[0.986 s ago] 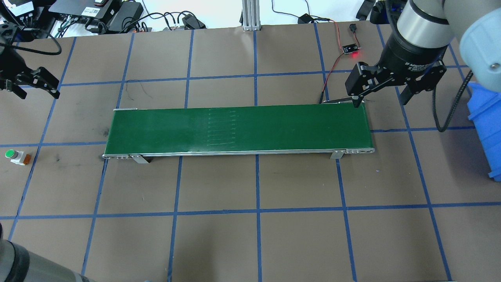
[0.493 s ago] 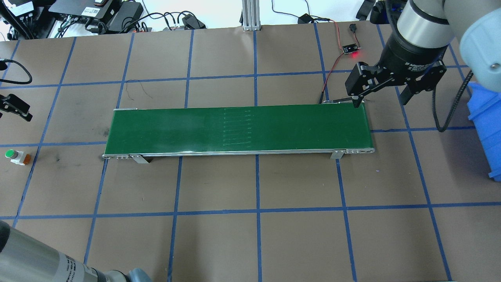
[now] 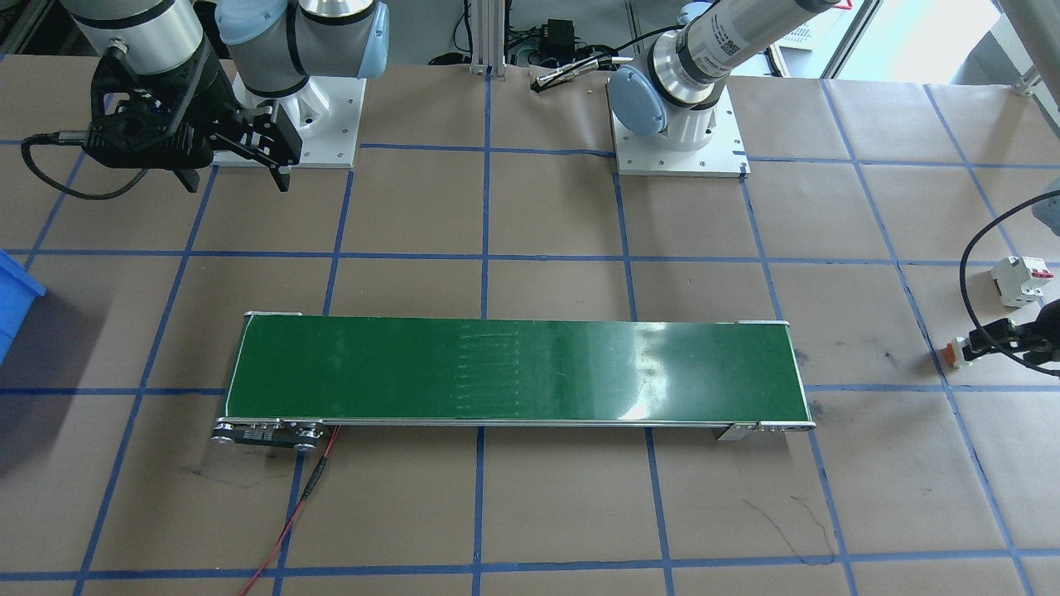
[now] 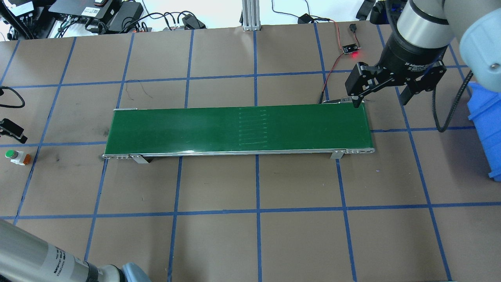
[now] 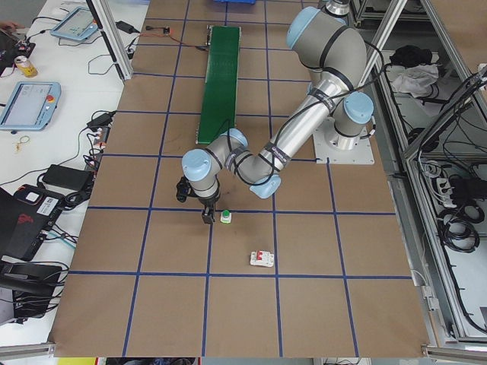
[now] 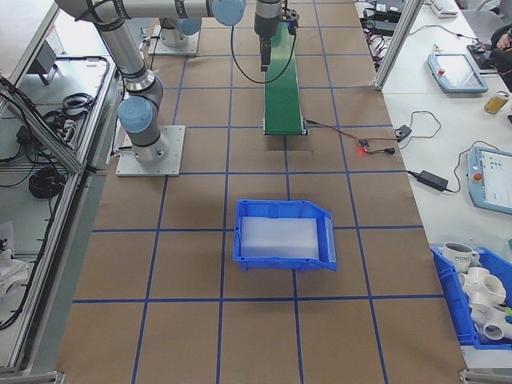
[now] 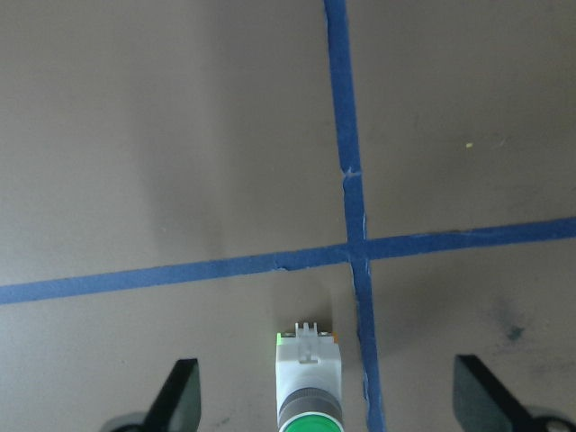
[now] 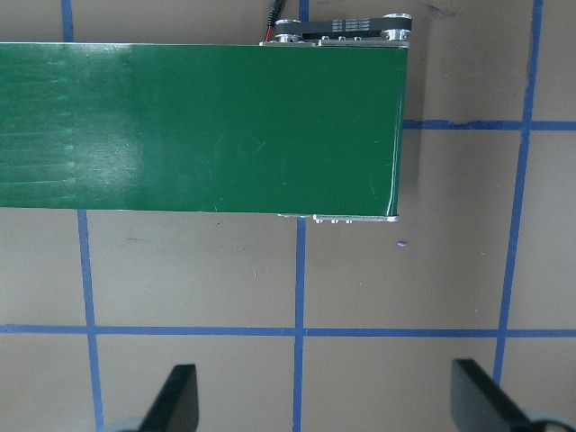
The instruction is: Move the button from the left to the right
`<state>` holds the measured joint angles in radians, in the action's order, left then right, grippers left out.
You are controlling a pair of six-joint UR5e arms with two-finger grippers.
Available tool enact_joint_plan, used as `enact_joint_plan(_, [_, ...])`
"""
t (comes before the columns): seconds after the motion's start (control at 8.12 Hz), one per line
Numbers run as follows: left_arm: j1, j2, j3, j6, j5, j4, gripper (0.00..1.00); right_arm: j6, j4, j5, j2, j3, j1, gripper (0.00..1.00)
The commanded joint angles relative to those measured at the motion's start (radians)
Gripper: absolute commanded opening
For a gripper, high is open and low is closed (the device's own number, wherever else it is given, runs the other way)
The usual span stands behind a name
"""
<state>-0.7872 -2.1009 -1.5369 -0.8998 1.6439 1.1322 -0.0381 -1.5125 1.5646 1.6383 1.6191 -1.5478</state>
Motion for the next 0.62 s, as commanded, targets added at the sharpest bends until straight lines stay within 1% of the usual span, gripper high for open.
enact_joint_plan(0.0, [0.023, -0.016, -0.058, -0.027, 0.001, -0.057, 1.00, 0.000, 0.000, 0.000, 0.000, 0.001, -0.002, 1.00])
enact_joint_plan(0.25, [0.025, -0.018, -0.074, -0.028, 0.007, -0.055, 1.00, 0.000, 0.002, 0.000, 0.000, 0.001, -0.002, 1.00])
enact_joint_plan(0.37, [0.023, -0.018, -0.092, -0.028, 0.008, -0.057, 0.86, 0.000, 0.002, 0.000, 0.000, 0.001, -0.002, 1.00])
enact_joint_plan(0.49, [0.023, -0.018, -0.094, -0.028, 0.016, -0.063, 0.77, 0.000, 0.000, 0.000, 0.000, 0.001, -0.002, 1.00])
